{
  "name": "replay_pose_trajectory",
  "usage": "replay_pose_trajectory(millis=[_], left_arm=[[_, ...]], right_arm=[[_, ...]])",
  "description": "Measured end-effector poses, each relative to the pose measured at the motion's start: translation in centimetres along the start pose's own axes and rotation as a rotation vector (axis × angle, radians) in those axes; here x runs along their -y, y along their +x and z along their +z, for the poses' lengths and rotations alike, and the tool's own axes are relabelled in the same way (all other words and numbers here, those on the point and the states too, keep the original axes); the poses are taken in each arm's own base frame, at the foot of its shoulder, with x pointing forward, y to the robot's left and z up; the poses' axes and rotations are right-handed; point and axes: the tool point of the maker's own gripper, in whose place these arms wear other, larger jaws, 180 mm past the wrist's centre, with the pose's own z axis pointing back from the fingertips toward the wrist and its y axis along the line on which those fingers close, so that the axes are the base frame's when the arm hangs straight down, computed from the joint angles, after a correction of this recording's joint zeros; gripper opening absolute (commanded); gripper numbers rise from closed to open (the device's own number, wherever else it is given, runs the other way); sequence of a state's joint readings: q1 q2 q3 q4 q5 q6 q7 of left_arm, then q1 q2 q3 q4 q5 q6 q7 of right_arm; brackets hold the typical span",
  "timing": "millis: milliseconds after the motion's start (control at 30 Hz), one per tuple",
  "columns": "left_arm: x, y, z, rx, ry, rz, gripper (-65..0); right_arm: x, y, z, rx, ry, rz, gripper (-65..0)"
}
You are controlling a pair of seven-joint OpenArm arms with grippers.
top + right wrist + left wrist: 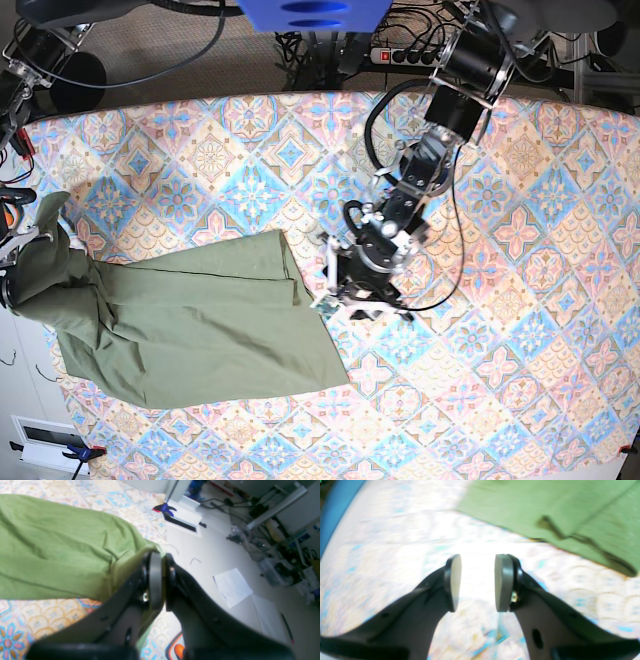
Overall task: Layout the t-shirt on the table in an organized manner, then fold the t-shirt properly
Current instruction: 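Move the left gripper over the shirt's bunched edge and grasp it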
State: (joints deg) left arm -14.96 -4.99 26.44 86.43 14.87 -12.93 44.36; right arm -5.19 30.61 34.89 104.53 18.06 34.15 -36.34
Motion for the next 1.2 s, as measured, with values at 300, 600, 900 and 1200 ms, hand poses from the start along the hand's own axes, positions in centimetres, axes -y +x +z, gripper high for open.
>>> replay_pose_trajectory(millis=[300,600,900,1200], left_arm=[[4.3,1.0,-4.8,-0.033,-0.111,-0.113,-37.2],[3.7,1.9,-5.5,0.003,-0.112,-0.136,-27.3],[7.2,2.5,-5.1,0.032,-0.215,-0.12,-27.4],[7.2,0.8,-6.6,-0.008,-0.236,-0.083,-27.5]], right_arm=[[0.0,0.0,0.1,0.0,0.0,0.0,-64.8],[0.1,0.0,0.0,-0.002,-0.002,0.001,-64.8],[0.1,0.0,0.0,-0.002,-0.003,0.0,-64.8],[0.0,-0.2,0.0,-0.006,-0.003,-0.007,-64.8]])
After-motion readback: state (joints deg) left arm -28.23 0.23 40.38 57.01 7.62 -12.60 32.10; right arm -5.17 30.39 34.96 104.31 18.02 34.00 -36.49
